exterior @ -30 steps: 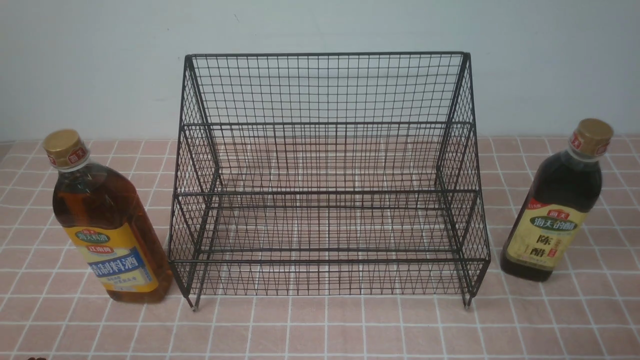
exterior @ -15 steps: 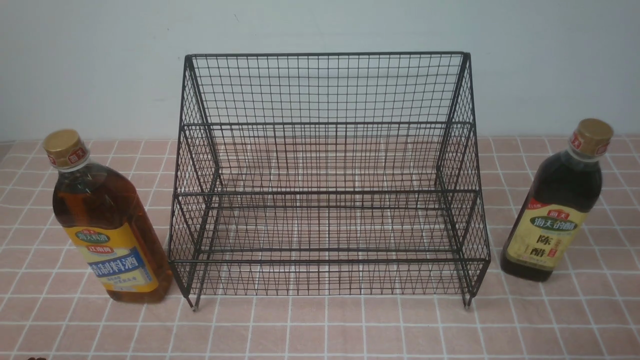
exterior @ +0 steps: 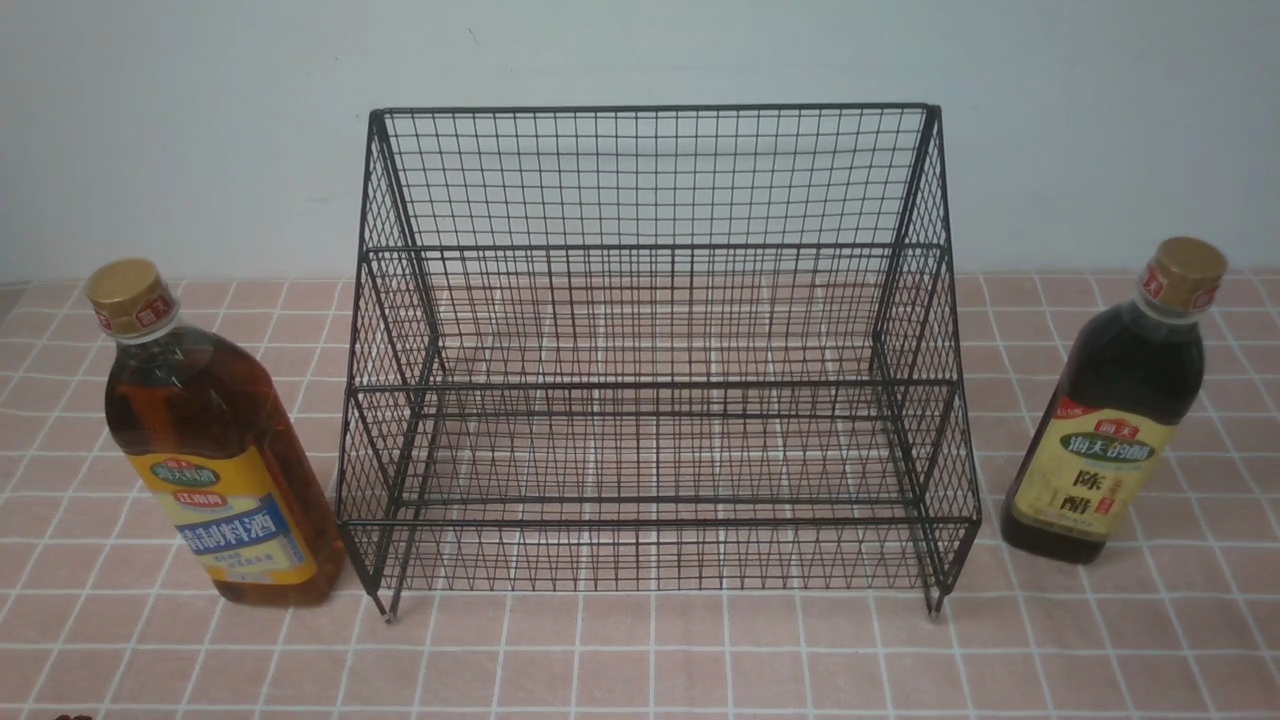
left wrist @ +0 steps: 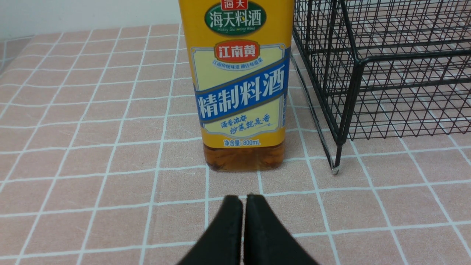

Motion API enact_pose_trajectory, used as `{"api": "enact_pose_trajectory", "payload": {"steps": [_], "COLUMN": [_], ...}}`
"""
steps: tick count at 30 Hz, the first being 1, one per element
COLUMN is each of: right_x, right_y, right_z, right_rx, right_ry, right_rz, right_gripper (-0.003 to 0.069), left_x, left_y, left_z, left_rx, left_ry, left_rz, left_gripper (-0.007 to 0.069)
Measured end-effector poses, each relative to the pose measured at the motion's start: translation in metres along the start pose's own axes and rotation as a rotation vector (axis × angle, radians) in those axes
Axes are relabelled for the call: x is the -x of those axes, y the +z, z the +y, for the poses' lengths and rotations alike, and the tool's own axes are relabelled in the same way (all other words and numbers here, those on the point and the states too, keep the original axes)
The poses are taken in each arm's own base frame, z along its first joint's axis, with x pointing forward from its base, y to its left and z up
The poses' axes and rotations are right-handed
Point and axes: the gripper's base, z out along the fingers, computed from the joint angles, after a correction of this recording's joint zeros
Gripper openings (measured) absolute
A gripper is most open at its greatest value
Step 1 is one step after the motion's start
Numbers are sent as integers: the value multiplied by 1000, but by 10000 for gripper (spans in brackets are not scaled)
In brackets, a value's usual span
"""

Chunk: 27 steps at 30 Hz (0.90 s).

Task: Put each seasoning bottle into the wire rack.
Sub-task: Use the right arm to grab the condiment bottle closest to it

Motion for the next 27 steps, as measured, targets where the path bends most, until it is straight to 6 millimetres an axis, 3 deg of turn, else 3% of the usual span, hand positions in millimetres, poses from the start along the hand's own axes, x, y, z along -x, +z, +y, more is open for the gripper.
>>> {"api": "enact_pose_trajectory", "payload": {"steps": [4, 14, 20, 27], "right_x": [2, 2, 47, 60], "right_y": [0, 0, -5, 15], "right_z": [0, 1, 32, 44], "right_rx": [-4, 6, 90, 82], "right_ry": [100, 99, -141, -301], "right_rz": [-18, -14, -110, -37], "right_gripper": [-14, -14, -14, -13], "left_x": [0, 0, 0, 0], "left_y": [0, 0, 0, 0], "left_z": [0, 0, 0, 0], "left_rx": [0, 0, 0, 0], "left_ry": [0, 0, 0, 0], "left_rz": [0, 0, 0, 0], "left_gripper": [-7, -7, -7, -7]}}
